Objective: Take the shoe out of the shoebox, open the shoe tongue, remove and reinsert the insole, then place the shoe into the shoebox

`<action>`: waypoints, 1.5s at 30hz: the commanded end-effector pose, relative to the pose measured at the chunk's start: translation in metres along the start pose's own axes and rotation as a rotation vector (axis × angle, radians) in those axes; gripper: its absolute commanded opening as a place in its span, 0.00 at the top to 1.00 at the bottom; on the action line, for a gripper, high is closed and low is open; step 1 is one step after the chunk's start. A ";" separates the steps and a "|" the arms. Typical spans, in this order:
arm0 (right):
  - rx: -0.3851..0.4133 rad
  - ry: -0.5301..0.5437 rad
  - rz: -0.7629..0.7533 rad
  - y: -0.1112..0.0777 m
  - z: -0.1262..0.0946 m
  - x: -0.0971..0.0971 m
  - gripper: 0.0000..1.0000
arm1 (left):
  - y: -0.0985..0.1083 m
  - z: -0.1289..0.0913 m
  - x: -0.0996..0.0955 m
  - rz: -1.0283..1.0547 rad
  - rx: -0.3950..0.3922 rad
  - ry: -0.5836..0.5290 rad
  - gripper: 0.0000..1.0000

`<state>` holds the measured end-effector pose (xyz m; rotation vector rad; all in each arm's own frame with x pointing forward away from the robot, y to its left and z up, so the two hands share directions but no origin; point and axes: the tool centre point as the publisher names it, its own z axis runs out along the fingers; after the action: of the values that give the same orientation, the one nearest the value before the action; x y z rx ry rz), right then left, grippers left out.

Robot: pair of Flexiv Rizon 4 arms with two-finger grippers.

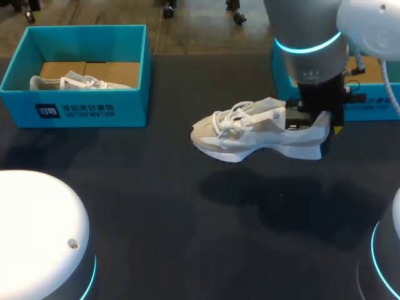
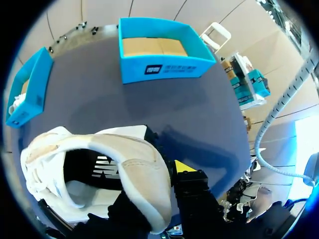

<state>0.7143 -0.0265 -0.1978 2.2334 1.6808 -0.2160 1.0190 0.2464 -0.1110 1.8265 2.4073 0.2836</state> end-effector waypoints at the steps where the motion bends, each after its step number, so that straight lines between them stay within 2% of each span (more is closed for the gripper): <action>1: 0.013 0.054 0.002 0.000 0.031 0.009 1.00 | -0.001 0.000 0.001 0.001 -0.002 0.002 0.00; 8: 0.005 0.054 -0.018 -0.005 0.064 0.024 1.00 | -0.001 0.000 0.001 0.001 -0.002 0.002 0.00; 10: 0.006 0.054 -0.018 -0.006 0.066 0.025 1.00 | -0.001 0.000 0.001 0.001 -0.002 0.002 0.00; 11: 0.009 0.047 -0.029 -0.008 0.076 0.031 1.00 | -0.001 0.000 0.001 0.001 -0.002 0.002 0.00; 26: 0.016 0.063 -0.055 -0.034 0.118 0.079 1.00 | -0.001 0.000 0.001 0.001 -0.002 0.002 0.00; 31: 0.016 0.059 -0.068 -0.040 0.124 0.091 1.00 | -0.001 0.000 0.001 0.001 -0.002 0.002 0.00; 45: -0.001 0.088 -0.096 -0.053 0.123 0.123 1.00 | -0.001 0.000 0.001 0.001 -0.002 0.002 0.00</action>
<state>0.7090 0.0460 -0.3538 2.1954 1.8420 -0.1358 1.0190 0.2465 -0.1110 1.8264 2.4075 0.2836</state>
